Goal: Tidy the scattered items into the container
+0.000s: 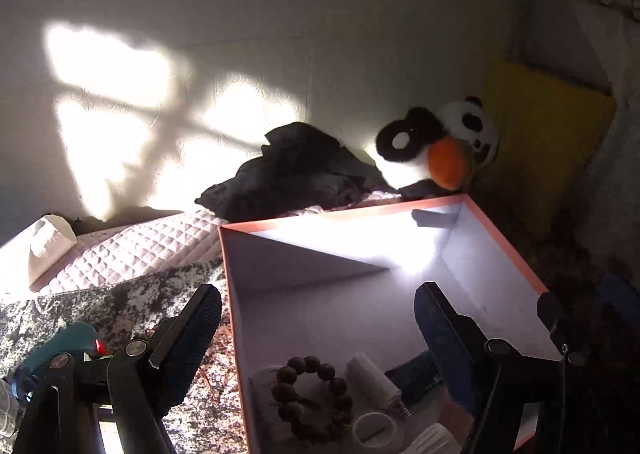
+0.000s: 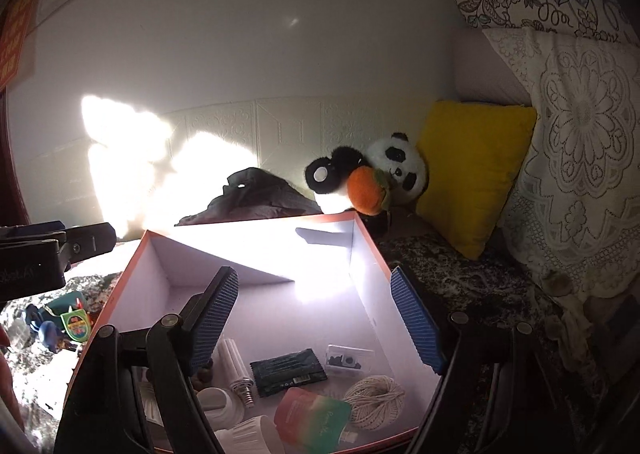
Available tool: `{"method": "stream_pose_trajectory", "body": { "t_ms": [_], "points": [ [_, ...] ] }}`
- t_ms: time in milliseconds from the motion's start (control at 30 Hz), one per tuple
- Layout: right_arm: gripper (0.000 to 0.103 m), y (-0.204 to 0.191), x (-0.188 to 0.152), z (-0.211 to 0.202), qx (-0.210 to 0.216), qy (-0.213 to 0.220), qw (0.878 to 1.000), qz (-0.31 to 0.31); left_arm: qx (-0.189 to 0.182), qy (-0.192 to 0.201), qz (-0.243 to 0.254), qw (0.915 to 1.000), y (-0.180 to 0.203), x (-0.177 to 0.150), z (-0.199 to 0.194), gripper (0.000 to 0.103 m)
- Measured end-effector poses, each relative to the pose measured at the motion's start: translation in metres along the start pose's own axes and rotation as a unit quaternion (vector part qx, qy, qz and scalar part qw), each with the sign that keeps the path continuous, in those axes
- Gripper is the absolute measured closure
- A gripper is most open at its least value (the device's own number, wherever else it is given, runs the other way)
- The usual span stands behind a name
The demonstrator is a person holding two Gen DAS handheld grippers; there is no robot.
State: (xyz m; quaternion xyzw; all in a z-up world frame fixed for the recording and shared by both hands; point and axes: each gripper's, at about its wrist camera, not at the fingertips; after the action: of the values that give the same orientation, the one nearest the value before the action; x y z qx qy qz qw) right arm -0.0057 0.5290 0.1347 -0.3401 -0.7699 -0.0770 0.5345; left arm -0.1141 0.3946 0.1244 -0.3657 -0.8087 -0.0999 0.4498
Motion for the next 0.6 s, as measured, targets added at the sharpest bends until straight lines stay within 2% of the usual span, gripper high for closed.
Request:
{"method": "stream_pose_trajectory", "body": {
  "t_ms": [167, 300, 433, 600],
  "points": [
    [0.019, -0.016, 0.006, -0.026, 0.016, 0.025, 1.000, 0.000, 0.025, 0.008, 0.007, 0.9996, -0.014, -0.009, -0.030, 0.020],
    [0.016, -0.045, 0.003, -0.053, 0.045, 0.042, 0.998, -0.014, 0.048, 0.007, -0.019, 0.9987, -0.046, -0.033, -0.064, 0.020],
    [0.013, -0.088, -0.010, -0.083, 0.088, 0.052, 0.994, -0.047, 0.078, -0.005, -0.045, 0.9959, -0.082, -0.070, -0.095, 0.019],
    [0.011, -0.147, -0.044, -0.120, 0.146, 0.045, 0.985, -0.086, 0.118, -0.026, -0.086, 0.9889, -0.134, -0.125, -0.133, 0.019]
  ]
}}
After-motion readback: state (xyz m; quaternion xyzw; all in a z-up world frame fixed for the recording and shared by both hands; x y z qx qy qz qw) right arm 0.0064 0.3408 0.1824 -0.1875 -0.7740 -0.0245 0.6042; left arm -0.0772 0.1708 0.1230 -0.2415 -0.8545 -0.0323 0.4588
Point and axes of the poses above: each gripper's, at about its wrist camera, not at the fingertips, and z roughly the way its jaws point, y to its right, x to its top, and after that the axes turned 14 degrees about z, right-handed
